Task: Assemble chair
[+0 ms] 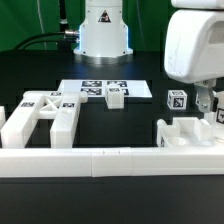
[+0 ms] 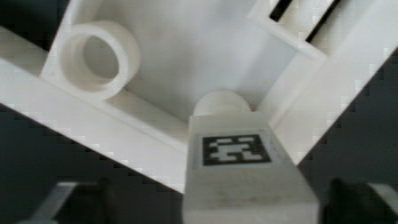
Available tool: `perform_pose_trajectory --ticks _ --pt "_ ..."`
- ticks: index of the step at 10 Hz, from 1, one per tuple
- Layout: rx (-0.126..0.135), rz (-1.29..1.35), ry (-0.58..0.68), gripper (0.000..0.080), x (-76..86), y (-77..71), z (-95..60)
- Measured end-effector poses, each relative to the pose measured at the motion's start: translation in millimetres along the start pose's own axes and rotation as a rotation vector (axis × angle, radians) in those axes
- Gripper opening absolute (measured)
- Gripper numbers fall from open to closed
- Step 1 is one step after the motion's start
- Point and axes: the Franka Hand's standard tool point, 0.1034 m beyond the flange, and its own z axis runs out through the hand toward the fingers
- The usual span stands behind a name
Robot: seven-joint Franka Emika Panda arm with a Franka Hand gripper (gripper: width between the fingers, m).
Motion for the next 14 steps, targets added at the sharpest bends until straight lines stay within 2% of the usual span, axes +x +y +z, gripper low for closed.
perform_pose_trajectory --ticks 2,5,8,14 --pt "0.001 0.000 -0.001 0.0285 -0.4 -0.2 0.8" --pt "0.003 0.028 0.000 0.0285 -0.3 -0.3 1.6" --pt "0.041 0.400 0.044 0.0285 0.3 -0.8 2.5" --pt "0.063 0.864 0.054 0.0285 1.1 -2.9 2.6"
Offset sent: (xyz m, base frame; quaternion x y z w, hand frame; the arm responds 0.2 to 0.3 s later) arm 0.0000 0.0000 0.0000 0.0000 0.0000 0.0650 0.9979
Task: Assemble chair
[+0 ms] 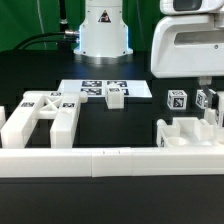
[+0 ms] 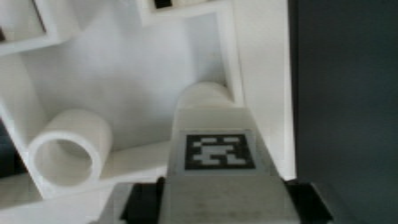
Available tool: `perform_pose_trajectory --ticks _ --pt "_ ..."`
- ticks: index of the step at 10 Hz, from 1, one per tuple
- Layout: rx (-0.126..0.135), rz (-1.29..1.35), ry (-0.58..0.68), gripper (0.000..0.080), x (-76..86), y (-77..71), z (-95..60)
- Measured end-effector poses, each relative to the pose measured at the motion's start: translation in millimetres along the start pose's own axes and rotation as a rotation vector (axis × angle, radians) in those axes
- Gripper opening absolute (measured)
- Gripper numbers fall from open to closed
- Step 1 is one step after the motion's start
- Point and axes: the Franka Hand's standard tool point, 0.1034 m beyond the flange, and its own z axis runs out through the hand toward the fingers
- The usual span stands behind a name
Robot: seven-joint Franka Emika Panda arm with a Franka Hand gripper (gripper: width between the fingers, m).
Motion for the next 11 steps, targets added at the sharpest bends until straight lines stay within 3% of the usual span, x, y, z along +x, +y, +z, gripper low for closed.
perform_pose_trajectory --ticks 3,6,8,10,11 --pt "0.006 0.393 0.026 0.0285 -1.7 -0.7 0.5" --pt "0.034 0.771 0.010 0.0285 -0.7 0.8 0.1" --pt "0.035 0.752 0.009 0.0286 -1.1 0.4 0.3" --pt "0.015 0.637 -0.016 0.0600 -6.7 -2.7 0.8" --pt "0.019 0.588 -0.012 0.0634 -6.6 -6.2 -0.2"
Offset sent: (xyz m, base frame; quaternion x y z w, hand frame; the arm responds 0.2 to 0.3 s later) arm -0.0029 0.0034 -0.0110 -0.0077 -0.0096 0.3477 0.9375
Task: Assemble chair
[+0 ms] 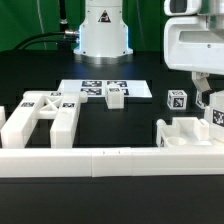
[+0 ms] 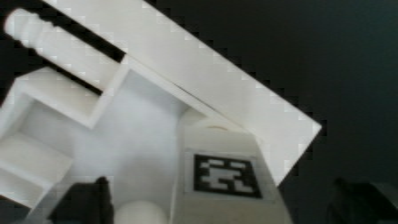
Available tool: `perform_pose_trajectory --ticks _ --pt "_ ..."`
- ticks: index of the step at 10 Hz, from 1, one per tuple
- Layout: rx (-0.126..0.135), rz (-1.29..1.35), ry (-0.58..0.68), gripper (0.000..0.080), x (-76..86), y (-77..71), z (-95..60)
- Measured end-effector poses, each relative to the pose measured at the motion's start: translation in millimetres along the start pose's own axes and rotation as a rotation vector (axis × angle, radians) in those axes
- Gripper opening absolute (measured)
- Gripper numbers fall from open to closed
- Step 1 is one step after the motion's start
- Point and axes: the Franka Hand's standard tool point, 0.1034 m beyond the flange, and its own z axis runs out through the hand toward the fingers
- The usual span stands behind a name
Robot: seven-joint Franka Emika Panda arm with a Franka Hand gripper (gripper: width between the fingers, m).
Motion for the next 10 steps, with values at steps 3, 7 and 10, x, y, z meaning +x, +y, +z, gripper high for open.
perform_pose_trajectory --ticks 3,7,10 --pt "-0.003 -0.288 -0.002 0.0649 0.9 1.1 0.0" --pt "-0.014 -0.745 -0.004 0.0648 8.5 4.9 -1.9" --pt "-0.055 -1.056 0.013 0.0648 9.1 1.7 -4.7"
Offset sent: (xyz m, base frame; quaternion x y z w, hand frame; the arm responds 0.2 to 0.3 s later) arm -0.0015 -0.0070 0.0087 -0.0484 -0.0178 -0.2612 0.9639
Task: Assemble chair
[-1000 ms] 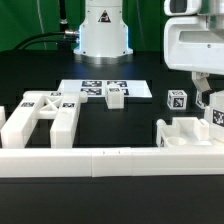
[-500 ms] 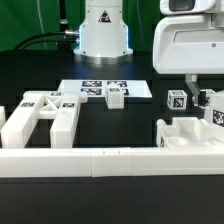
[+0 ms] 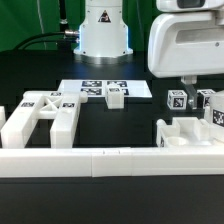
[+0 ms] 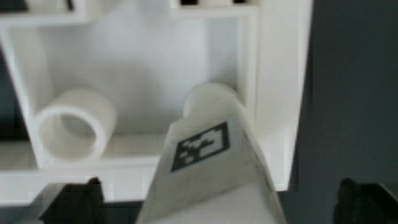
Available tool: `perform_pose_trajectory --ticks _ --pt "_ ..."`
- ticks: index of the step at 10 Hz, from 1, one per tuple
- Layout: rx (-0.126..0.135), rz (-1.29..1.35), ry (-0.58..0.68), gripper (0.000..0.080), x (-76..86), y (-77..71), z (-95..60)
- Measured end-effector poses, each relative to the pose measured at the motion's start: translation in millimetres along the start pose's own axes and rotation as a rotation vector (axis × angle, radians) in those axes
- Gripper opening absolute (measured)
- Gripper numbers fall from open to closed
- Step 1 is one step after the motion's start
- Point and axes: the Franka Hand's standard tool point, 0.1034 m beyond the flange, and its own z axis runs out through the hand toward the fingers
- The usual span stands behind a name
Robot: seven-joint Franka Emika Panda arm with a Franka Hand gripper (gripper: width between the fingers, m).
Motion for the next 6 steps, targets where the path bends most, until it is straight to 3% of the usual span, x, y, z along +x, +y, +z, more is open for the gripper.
perform_pose_trajectory --ticks 4,6 --pt "-0.012 -0.153 0.000 0.0630 -0.1 -0.2 0.3" --pt "-0.012 -0.152 0.000 0.0283 -0.1 -0.1 0.5"
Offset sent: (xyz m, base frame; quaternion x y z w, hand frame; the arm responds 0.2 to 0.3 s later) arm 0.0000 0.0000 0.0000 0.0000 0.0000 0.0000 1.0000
